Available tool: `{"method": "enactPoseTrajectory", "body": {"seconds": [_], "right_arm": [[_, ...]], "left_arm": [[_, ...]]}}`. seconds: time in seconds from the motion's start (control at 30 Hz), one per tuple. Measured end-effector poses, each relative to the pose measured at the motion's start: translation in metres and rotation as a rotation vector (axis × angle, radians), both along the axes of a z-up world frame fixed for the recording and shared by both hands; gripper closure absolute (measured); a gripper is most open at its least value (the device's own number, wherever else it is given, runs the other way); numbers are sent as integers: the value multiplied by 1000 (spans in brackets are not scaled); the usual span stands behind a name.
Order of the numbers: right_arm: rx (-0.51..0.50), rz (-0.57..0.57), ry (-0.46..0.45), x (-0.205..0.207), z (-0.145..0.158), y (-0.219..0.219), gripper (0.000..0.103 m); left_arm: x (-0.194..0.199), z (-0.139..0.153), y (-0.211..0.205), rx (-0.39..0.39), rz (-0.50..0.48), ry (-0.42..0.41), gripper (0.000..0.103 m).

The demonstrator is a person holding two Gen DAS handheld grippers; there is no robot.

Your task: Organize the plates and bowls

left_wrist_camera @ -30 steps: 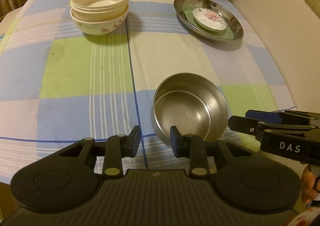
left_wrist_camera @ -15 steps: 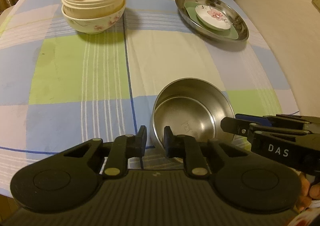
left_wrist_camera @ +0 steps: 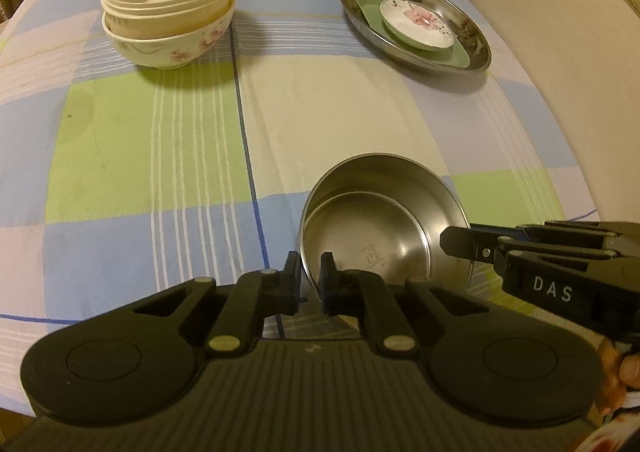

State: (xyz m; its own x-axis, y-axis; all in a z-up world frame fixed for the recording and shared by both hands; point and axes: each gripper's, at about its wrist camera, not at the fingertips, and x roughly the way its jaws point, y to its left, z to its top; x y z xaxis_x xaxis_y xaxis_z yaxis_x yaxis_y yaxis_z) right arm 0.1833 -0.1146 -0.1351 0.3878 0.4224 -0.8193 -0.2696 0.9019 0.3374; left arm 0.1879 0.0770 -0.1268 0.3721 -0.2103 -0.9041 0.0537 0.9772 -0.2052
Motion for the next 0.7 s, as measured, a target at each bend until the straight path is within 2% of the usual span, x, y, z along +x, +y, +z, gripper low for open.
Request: {"method": "enactPoseTrajectory", "body": {"seconds": [0.3, 0.7], "right_arm": [[11, -5, 10, 4, 6, 2, 95], [41, 30, -6, 19, 38, 21, 95]], "left_arm": [[2, 10, 5, -1, -7, -8, 94], [11, 43, 32, 3, 24, -71, 94]]}}
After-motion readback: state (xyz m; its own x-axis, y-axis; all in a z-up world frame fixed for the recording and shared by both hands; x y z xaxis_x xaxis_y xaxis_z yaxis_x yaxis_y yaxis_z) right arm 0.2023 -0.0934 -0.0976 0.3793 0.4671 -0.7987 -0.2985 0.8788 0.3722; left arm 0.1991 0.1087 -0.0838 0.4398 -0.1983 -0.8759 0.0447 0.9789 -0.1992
